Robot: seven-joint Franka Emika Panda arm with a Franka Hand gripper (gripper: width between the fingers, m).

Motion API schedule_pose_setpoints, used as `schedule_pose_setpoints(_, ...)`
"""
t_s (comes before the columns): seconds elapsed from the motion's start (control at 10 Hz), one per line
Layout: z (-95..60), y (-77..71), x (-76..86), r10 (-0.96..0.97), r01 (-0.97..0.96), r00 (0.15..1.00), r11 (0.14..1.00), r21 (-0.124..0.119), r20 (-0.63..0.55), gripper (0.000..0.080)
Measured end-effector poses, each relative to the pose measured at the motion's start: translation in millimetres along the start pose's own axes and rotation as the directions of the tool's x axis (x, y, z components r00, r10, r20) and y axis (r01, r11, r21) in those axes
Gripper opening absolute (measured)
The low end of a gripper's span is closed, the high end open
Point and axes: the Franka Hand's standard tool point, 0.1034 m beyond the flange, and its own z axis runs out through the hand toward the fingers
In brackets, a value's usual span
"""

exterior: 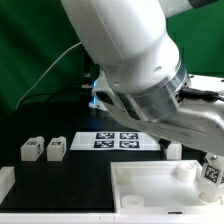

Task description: Assemble one leg

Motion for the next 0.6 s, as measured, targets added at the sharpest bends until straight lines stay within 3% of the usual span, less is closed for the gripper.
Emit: schedule_pose_setpoints(0.6,-0.5,-3.0,0.5,-0.016,0.016,1.000,1.000,-0.002,-0.014,0.0648)
